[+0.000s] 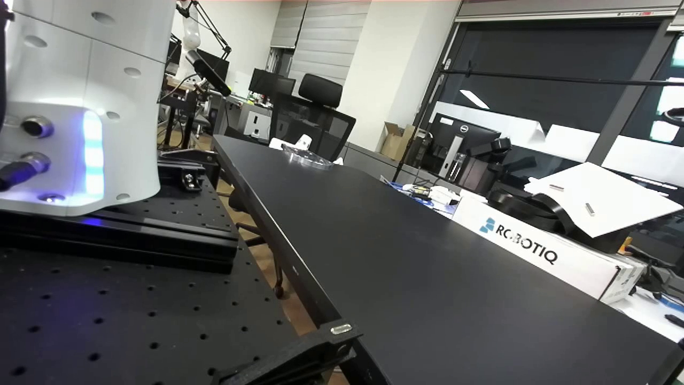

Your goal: Pick the bottle and move it to the right on the table

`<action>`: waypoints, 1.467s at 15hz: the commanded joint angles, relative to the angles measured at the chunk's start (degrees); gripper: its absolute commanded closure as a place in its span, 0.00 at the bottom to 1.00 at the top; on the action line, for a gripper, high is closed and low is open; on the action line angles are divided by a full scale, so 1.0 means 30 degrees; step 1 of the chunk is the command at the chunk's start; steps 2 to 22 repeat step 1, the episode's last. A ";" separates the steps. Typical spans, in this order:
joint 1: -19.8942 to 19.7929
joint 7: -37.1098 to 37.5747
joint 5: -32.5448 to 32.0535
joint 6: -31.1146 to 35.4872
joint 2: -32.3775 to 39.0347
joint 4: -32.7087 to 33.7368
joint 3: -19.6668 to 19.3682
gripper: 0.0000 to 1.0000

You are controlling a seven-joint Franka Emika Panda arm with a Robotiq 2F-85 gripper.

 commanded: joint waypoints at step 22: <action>0.0034 0.0019 -0.0020 -0.0043 0.0005 0.0013 -0.0043 0.00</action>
